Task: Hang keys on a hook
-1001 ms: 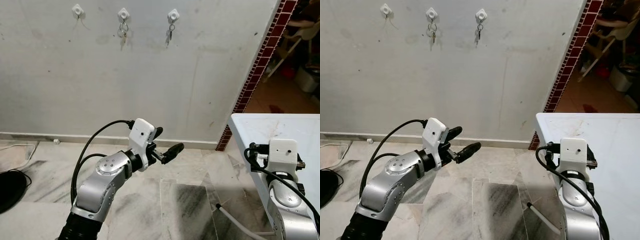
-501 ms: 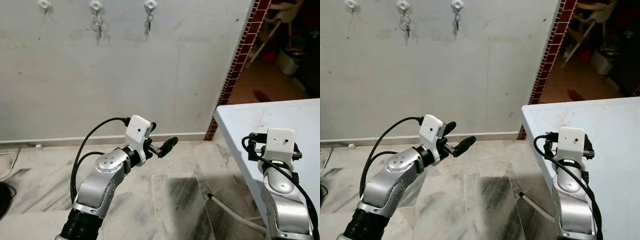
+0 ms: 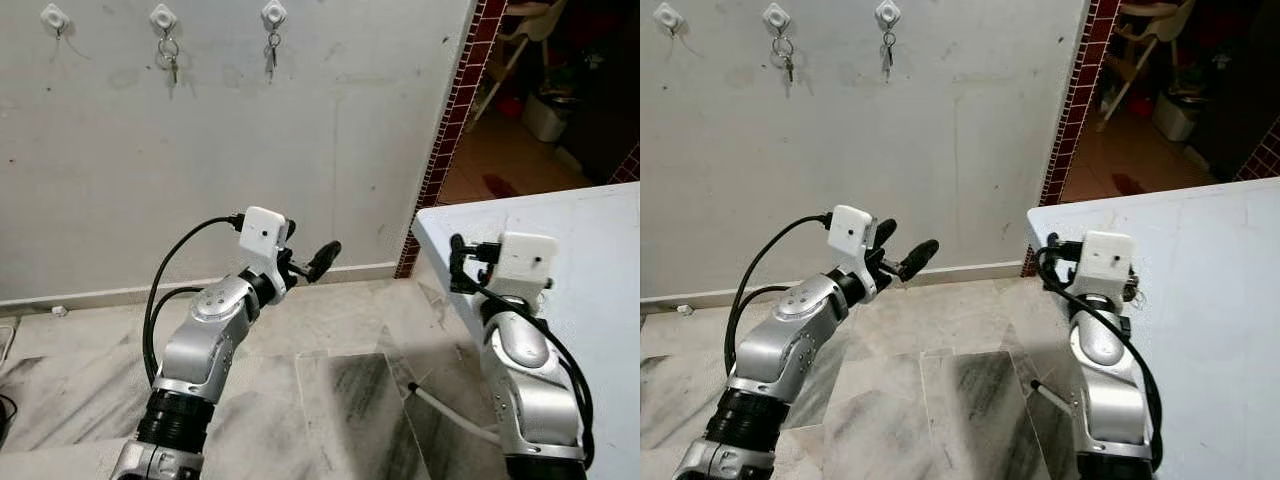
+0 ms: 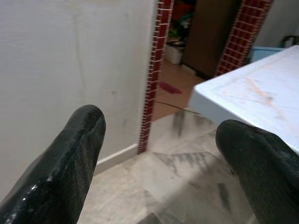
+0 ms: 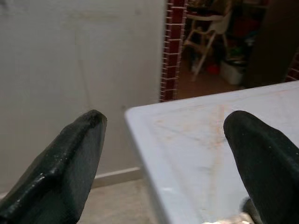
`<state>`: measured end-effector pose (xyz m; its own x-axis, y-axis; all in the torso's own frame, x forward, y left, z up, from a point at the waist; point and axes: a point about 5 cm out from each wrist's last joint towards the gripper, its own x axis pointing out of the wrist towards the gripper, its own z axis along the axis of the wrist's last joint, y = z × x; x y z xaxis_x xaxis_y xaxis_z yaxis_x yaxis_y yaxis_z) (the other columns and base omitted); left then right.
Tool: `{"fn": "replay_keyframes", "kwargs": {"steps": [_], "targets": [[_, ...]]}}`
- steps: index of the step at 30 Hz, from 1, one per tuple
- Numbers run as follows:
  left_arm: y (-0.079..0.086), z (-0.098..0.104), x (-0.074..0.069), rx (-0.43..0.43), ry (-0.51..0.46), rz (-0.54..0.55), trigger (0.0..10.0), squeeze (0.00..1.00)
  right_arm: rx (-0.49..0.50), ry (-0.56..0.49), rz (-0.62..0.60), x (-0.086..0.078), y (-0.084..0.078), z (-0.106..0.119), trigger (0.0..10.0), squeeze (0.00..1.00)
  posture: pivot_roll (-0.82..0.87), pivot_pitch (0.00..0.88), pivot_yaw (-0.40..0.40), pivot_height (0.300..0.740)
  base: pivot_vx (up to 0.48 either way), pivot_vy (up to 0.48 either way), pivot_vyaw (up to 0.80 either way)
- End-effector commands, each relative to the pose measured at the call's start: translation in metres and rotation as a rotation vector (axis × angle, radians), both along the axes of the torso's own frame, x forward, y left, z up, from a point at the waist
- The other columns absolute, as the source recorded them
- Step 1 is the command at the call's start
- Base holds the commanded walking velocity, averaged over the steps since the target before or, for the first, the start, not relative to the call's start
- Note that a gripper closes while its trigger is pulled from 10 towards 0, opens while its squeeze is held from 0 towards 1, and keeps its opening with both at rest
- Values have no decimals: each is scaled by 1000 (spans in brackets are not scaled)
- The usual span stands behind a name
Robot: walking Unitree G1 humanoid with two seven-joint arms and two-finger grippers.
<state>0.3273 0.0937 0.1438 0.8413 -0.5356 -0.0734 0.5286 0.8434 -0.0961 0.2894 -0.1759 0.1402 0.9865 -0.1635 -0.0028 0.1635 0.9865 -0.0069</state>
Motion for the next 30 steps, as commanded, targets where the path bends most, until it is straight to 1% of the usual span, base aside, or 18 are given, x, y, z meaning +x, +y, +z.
{"fn": "replay_keyframes", "kwargs": {"steps": [1,3,4,7,8,12,14,15,17,20,25,30], "targets": [[2,2,3,16,-18,16,10000,0,1,-29,4,-2,1,5,10000,0,48,0,28,740,0,0,-769],[0,3,5,32,-40,16,10000,0,23,-48,-3,-4,0,5,10000,0,45,0,27,740,0,0,-775],[-3,2,6,28,-33,15,10000,0,36,-62,-2,-5,0,6,10000,0,41,0,22,740,0,0,-800],[-7,3,7,31,-50,8,10000,0,18,-61,7,-5,0,6,10000,0,38,0,20,740,0,0,0],[-13,3,8,18,-53,0,10000,0,52,-48,7,-4,0,4,10000,0,35,0,15,740,0,0,-800],[-20,2,8,-11,-53,-1,10000,0,33,-37,-8,-2,-1,4,10000,0,28,0,12,740,0,0,-784],[-25,2,9,-26,-54,-10,10000,0,41,-38,-9,-1,-1,3,10000,0,23,0,15,740,0,0,-769],[-29,3,9,-46,-56,-22,10000,0,45,-41,0,0,2,2,10000,0,20,0,18,740,0,0,-763],[-30,3,9,-50,-57,-26,10000,0,46,-42,5,0,3,2,10000,0,18,0,19,740,0,0,-763],[-37,3,9,-55,-62,-41,10000,0,42,-35,22,2,7,-3,10000,0,19,0,21,740,0,0,-767],[-39,3,9,-62,-67,-42,10000,0,42,-43,14,2,3,1,10000,0,17,0,15,740,0,0,-766],[-40,0,7,-61,-61,-44,10000,0,41,-39,9,1,1,0,10000,0,17,0,13,740,0,0,-769]]}}
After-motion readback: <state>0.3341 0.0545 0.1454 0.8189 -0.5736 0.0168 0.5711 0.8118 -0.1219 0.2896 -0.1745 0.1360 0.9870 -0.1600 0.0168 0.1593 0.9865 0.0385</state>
